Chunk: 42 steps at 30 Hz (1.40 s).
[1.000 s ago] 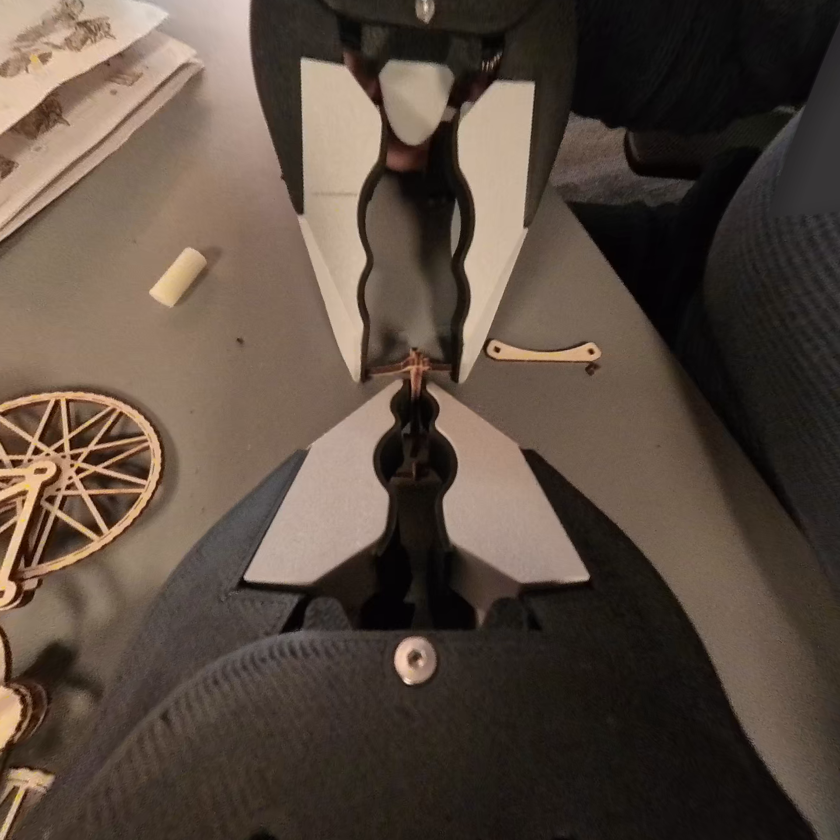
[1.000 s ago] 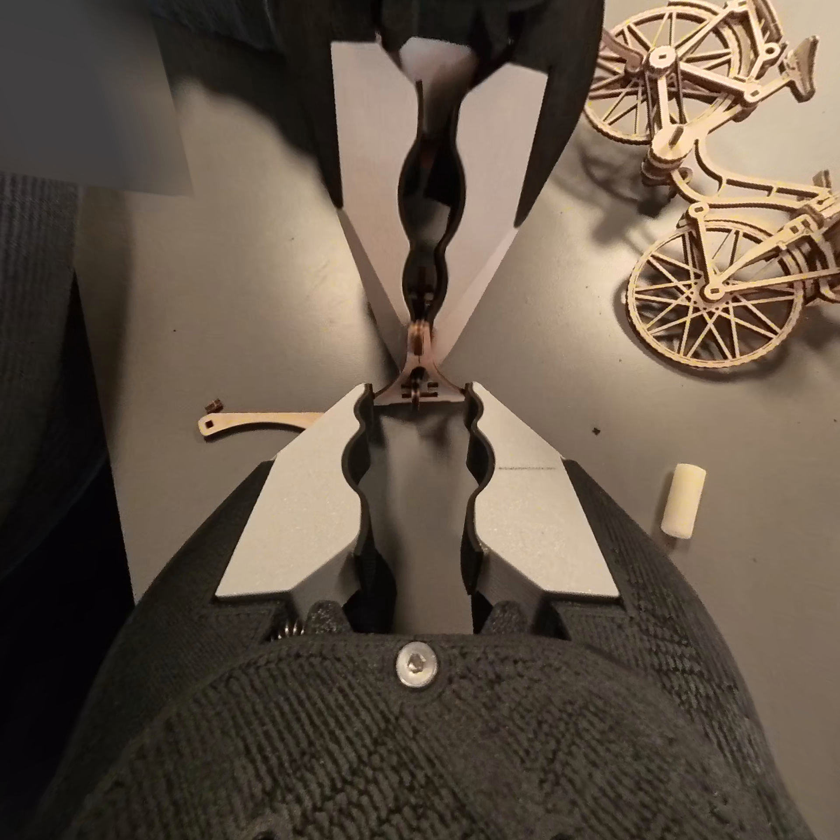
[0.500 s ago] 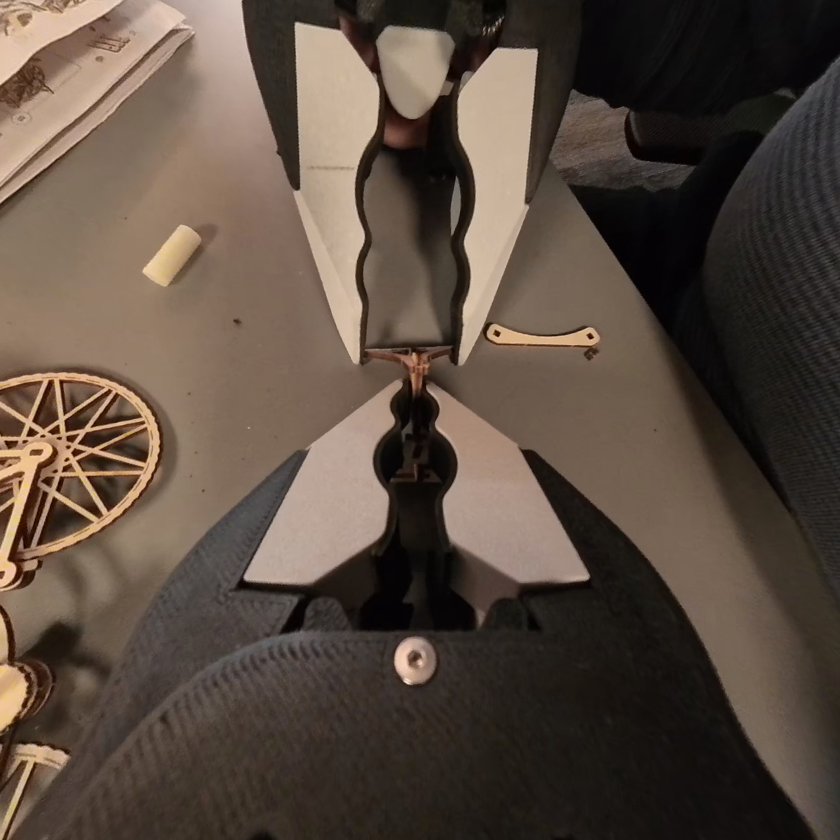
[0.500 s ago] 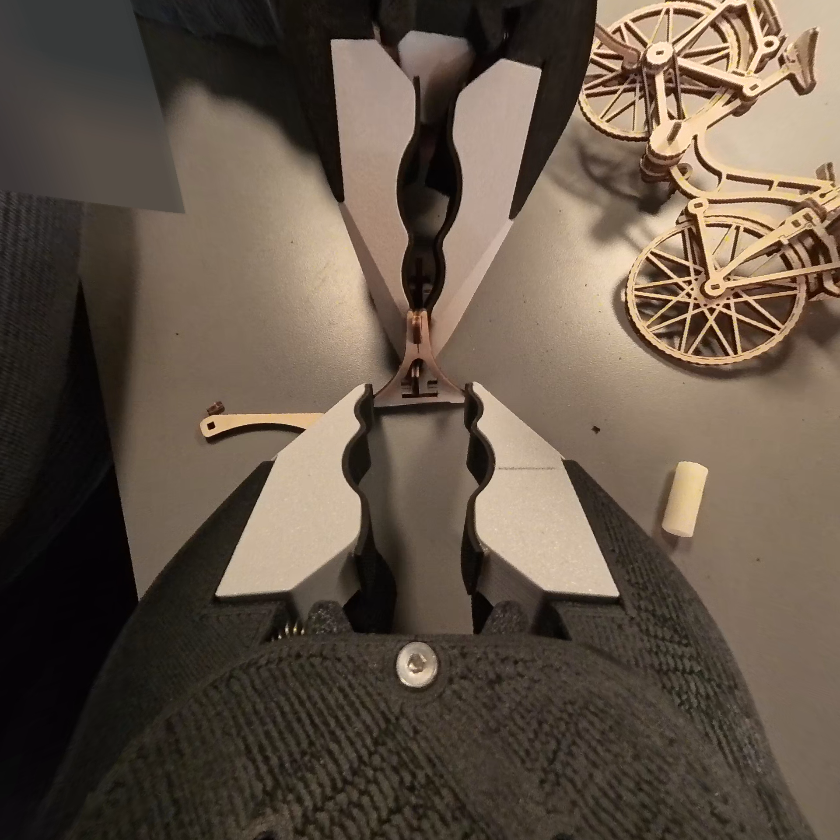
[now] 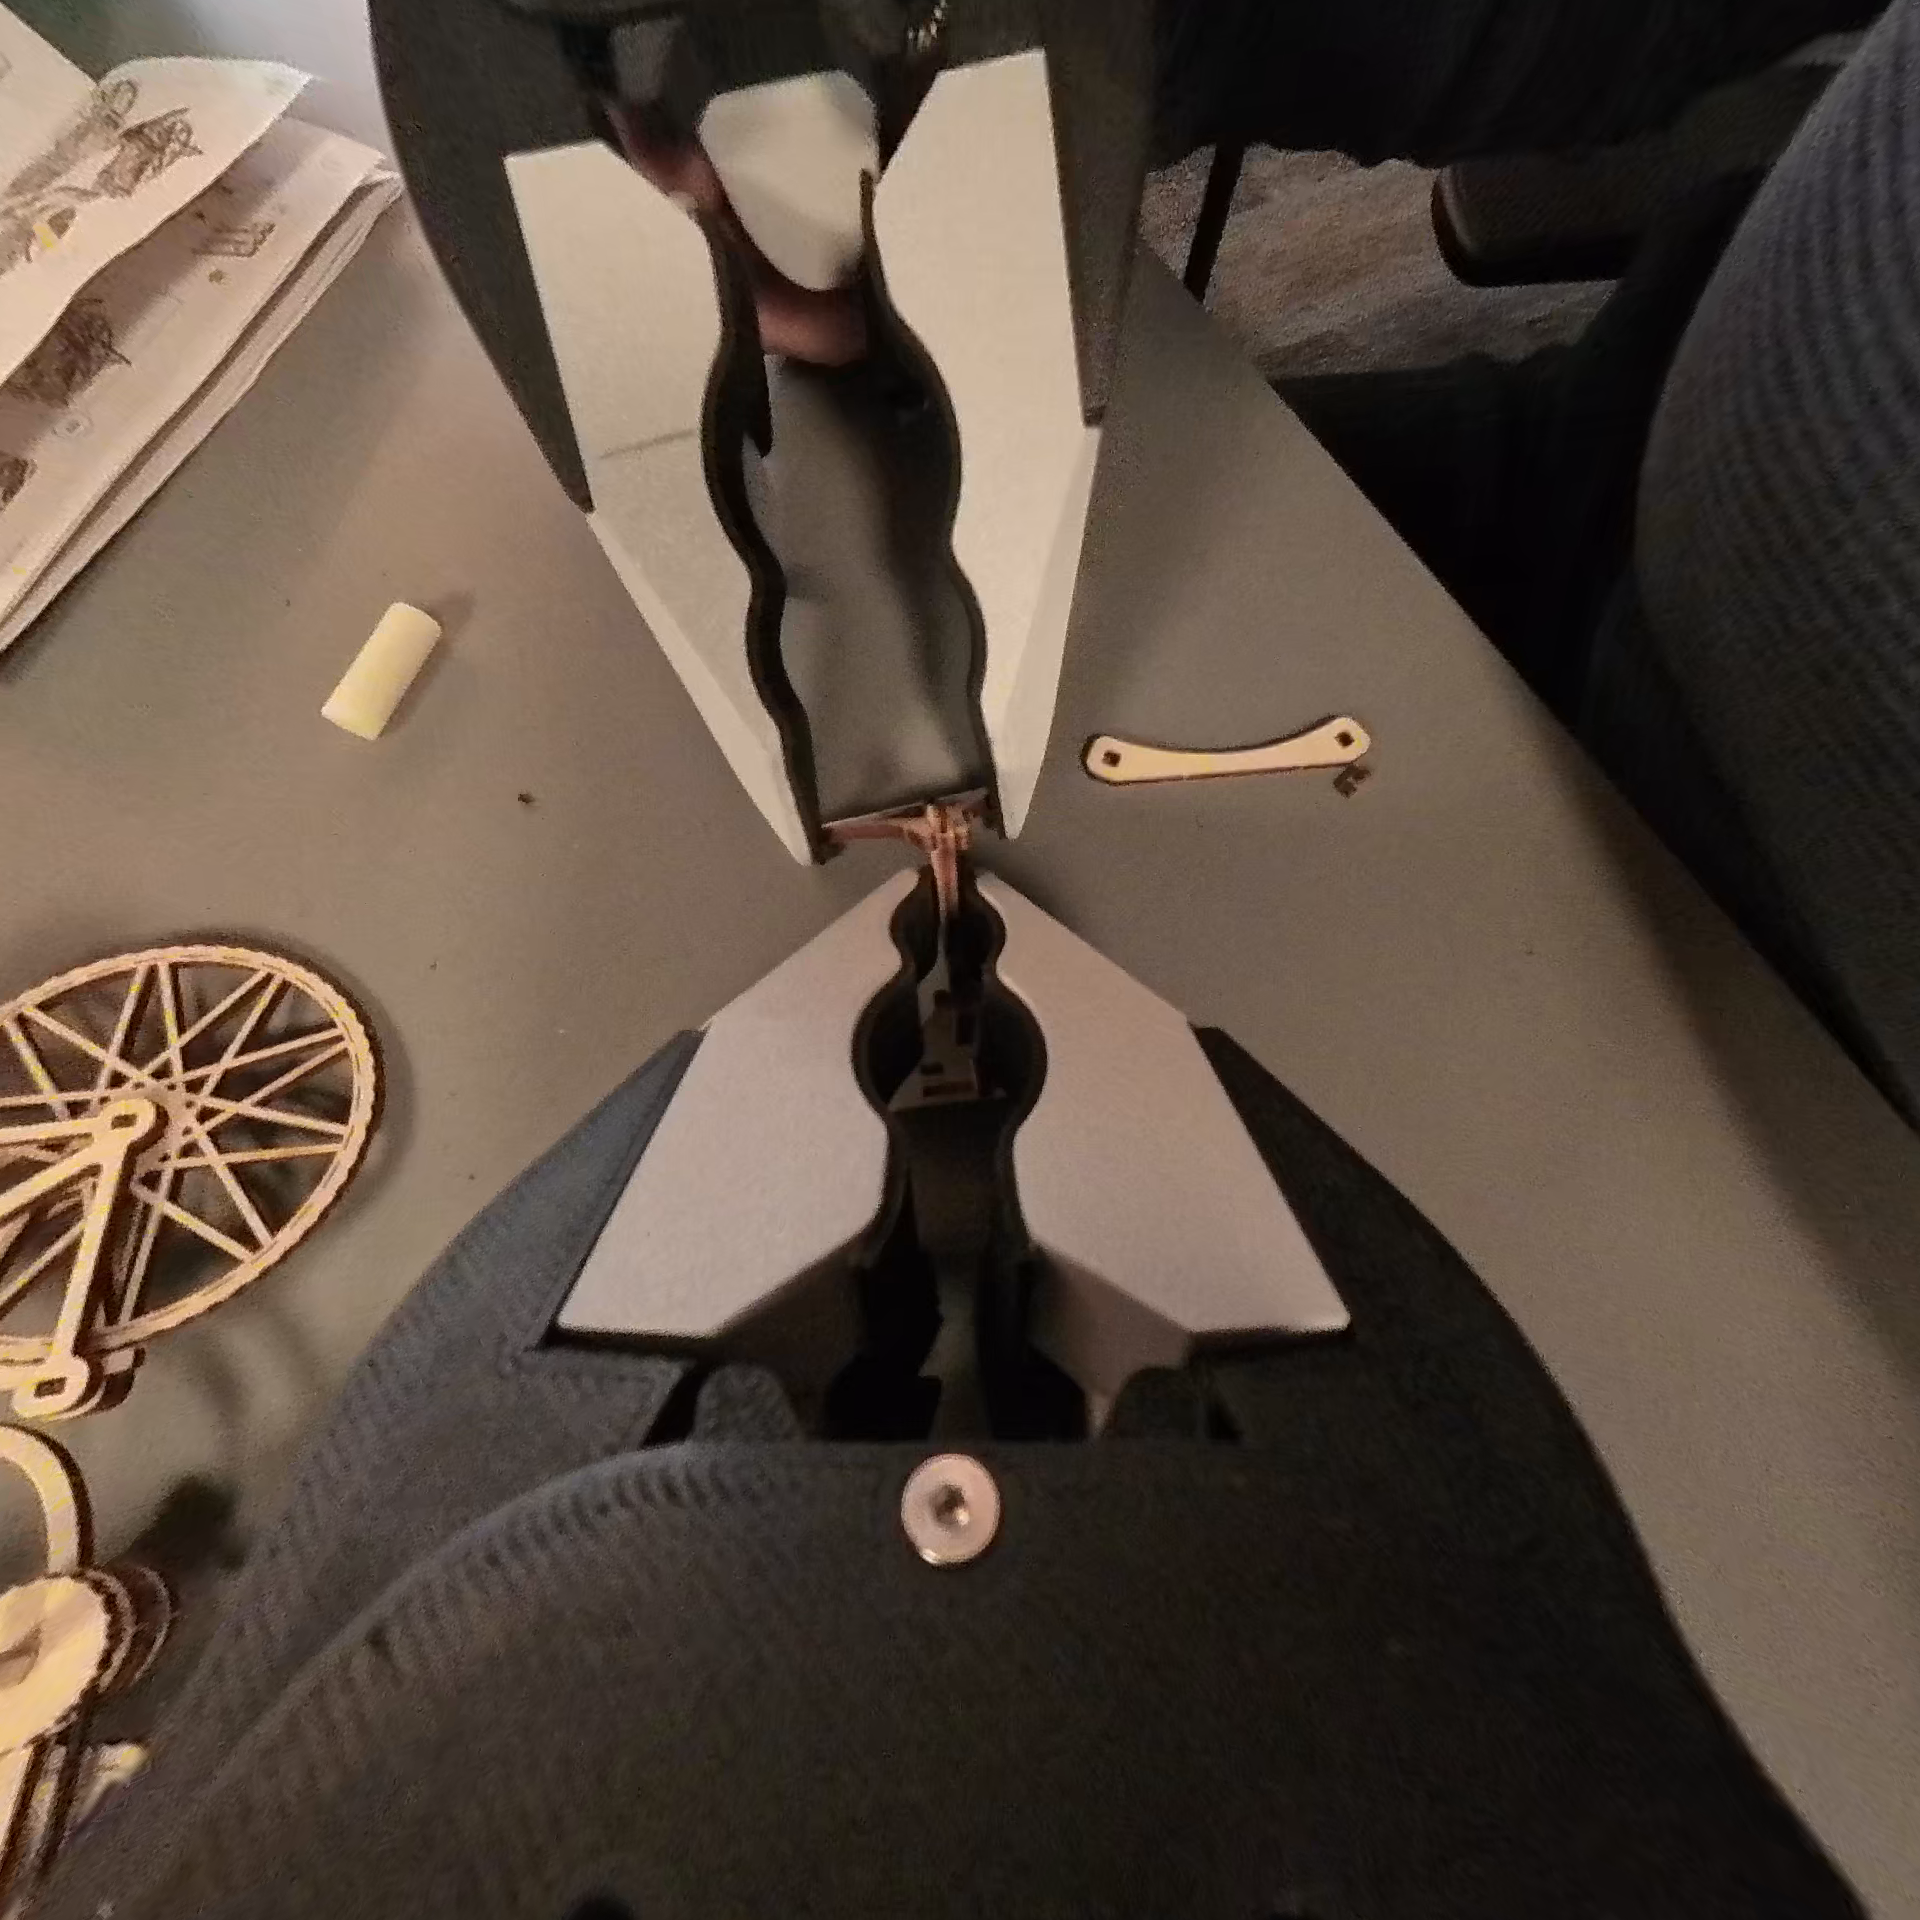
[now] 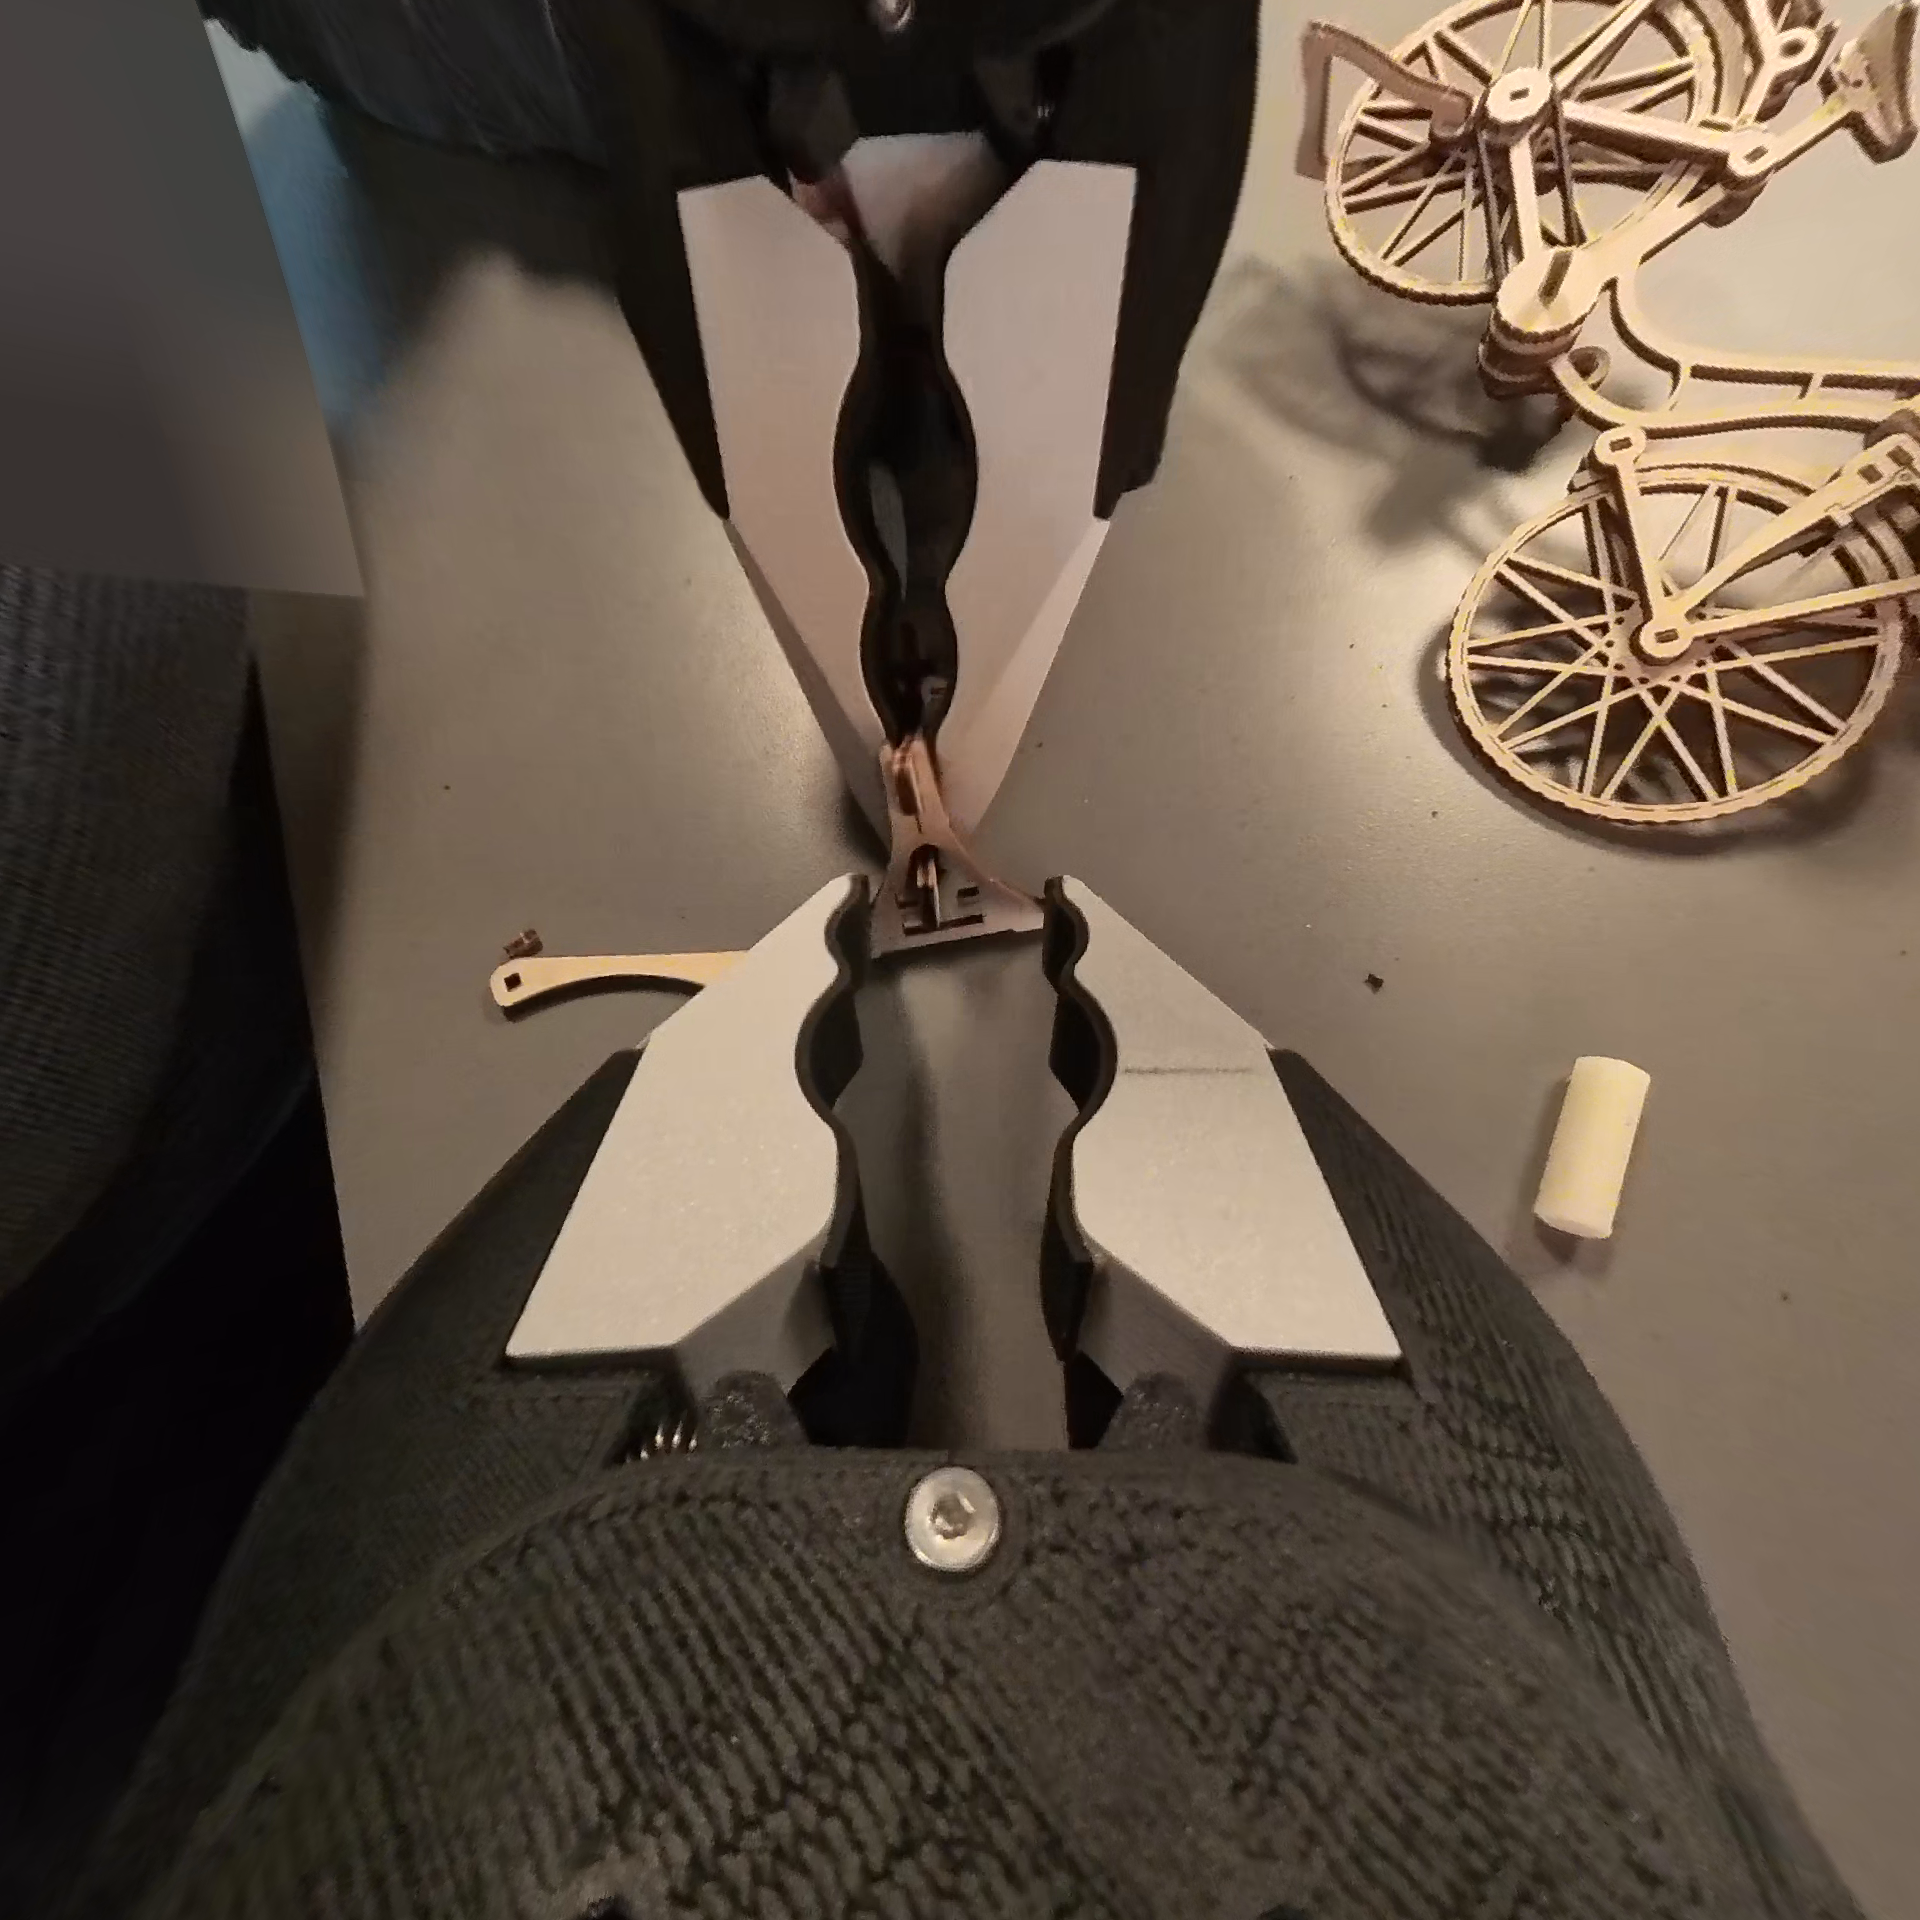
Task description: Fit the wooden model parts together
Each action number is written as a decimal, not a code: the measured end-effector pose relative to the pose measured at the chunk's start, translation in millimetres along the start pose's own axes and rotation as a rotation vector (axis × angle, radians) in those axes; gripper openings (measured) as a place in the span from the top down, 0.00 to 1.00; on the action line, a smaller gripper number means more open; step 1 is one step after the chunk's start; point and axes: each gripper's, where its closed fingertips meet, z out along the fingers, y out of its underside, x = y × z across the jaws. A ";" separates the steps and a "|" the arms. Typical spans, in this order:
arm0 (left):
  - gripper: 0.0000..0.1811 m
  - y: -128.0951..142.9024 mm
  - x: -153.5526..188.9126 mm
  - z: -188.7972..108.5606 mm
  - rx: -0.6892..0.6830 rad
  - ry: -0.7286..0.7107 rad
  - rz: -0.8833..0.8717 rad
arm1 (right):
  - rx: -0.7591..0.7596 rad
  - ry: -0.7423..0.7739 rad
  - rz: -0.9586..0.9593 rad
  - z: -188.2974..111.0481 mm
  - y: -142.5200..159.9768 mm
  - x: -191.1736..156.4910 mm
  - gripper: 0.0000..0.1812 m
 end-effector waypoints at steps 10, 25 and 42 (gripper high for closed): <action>0.98 0.6 -0.3 0.8 0.004 0.002 -0.033 | 0.094 -0.036 0.002 -10.2 -10.1 -4.1 0.79; 0.98 0.6 -2.2 0.7 0.006 -0.004 -0.049 | -0.001 0.257 0.048 -6.1 8.1 -16.6 0.82; 0.98 -0.7 -6.3 2.2 0.010 -0.138 -0.146 | -0.023 0.742 0.212 -11.4 8.6 -7.1 0.99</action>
